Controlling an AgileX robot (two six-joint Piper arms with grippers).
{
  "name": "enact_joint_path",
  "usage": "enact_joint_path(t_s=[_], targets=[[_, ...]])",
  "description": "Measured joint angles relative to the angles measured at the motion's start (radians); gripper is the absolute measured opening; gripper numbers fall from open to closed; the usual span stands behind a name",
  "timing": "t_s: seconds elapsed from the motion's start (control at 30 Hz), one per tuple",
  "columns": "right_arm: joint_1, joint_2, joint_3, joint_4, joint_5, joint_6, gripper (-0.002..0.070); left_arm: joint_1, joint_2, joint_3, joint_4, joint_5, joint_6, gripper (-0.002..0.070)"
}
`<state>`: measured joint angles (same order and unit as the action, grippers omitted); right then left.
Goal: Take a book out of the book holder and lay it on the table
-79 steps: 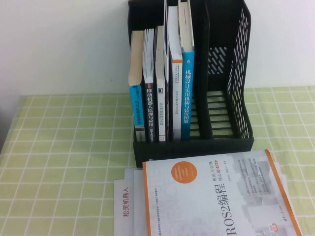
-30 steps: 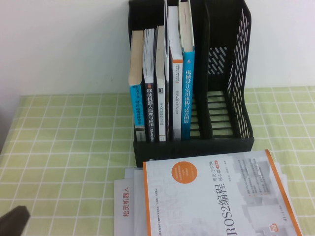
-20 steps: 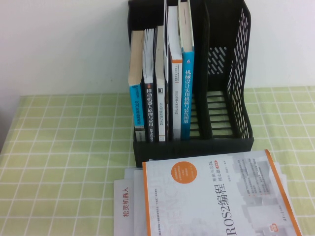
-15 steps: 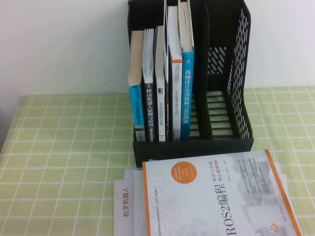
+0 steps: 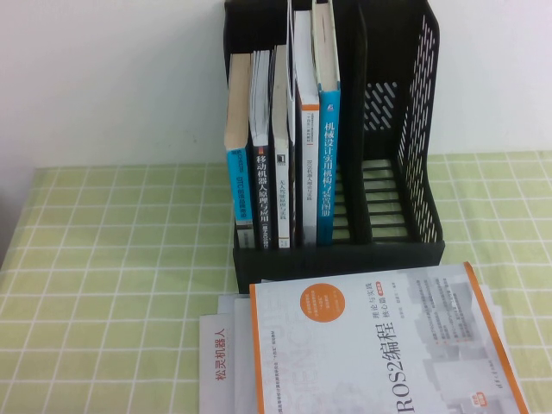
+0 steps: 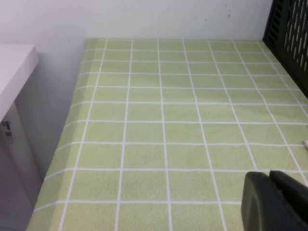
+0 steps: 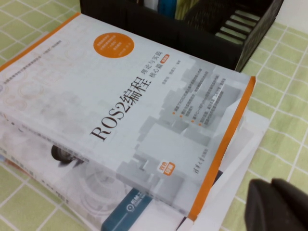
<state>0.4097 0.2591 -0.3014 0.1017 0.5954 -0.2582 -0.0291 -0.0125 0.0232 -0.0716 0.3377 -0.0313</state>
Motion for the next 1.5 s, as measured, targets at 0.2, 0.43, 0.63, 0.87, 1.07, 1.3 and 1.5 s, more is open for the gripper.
enact_joint_path(t_s=[0.2, 0.43, 0.63, 0.87, 1.07, 1.3, 1.5], targets=[[0.000, 0.000, 0.000, 0.000, 0.000, 0.000, -0.0002, 0.000, 0.000, 0.000, 0.000, 0.003, 0.002, -0.0003], [0.000, 0.000, 0.000, 0.000, 0.000, 0.000, -0.0002, 0.000, 0.000, 0.000, 0.000, 0.004, 0.000, -0.0003], [0.000, 0.000, 0.000, 0.000, 0.002, 0.000, -0.0002, 0.000, 0.000, 0.000, 0.000, 0.004, 0.000, -0.0003], [0.000, 0.000, 0.000, -0.053, -0.004, 0.000, -0.0002, 0.000, 0.000, 0.000, 0.000, 0.004, 0.000, -0.0003], [-0.104, -0.020, 0.082, -0.238, -0.259, 0.144, -0.0002, 0.000, 0.000, 0.000, 0.000, 0.004, 0.000, -0.0003], [-0.339, -0.199, 0.246, -0.253, -0.414, 0.200, -0.0002, 0.000, 0.000, 0.000, 0.000, 0.004, 0.000, -0.0003], [-0.435, -0.270, 0.327, -0.196, -0.311, 0.204, -0.0002, 0.000, 0.000, 0.000, 0.000, 0.004, 0.000, -0.0003]])
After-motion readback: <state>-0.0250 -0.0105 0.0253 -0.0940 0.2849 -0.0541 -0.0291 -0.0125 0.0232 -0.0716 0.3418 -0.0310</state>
